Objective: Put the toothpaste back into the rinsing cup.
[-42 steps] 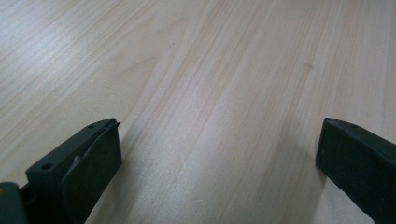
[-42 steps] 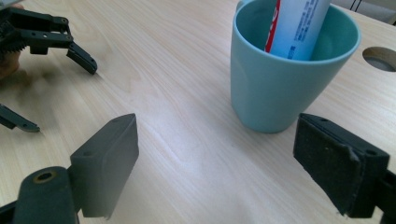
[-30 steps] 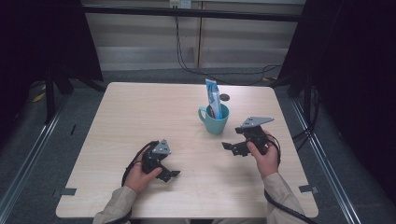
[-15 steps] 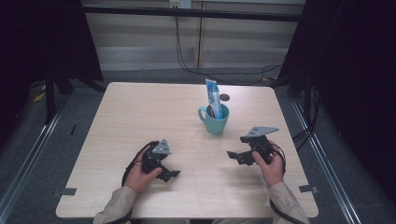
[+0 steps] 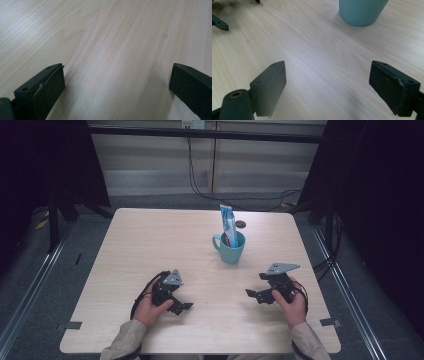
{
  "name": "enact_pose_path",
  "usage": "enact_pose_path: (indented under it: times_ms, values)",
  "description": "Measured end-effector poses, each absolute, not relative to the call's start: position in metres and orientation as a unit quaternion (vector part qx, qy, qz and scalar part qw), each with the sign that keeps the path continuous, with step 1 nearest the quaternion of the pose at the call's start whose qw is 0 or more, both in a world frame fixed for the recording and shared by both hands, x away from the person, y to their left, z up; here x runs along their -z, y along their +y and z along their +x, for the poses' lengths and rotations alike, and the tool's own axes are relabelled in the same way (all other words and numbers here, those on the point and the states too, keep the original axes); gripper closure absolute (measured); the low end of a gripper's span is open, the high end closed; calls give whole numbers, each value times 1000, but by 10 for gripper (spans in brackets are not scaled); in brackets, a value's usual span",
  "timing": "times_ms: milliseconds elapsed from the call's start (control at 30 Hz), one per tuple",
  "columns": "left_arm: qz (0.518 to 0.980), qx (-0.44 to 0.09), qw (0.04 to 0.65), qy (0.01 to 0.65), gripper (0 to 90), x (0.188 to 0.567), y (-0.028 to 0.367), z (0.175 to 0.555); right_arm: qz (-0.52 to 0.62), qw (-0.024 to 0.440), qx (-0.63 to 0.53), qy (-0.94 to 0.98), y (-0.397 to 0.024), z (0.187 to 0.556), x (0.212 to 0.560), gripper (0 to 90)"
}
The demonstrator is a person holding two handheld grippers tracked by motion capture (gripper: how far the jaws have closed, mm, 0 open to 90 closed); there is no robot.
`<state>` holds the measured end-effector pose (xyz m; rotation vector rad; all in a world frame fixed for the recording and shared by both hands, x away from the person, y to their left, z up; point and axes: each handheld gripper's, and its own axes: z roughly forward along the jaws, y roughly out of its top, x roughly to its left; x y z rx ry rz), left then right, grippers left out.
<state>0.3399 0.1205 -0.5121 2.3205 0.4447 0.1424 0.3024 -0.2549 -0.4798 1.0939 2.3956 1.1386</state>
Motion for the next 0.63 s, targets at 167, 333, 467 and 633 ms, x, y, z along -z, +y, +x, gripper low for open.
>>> enact_pose_path:
  times_ms: [167,333,467,633]
  values:
    - [908,-56,378,174,0,512,121,340,376,138,-380,834,-256,298,486,139]
    - [908,-56,378,174,0,512,120,340,376,139,-370,838,-257,294,493,139]
    - [908,-56,378,174,0,512,120,340,376,143,-364,840,-257,293,497,139]
    - [908,-56,378,174,0,512,120,340,377,142,-363,840,-258,292,498,139]
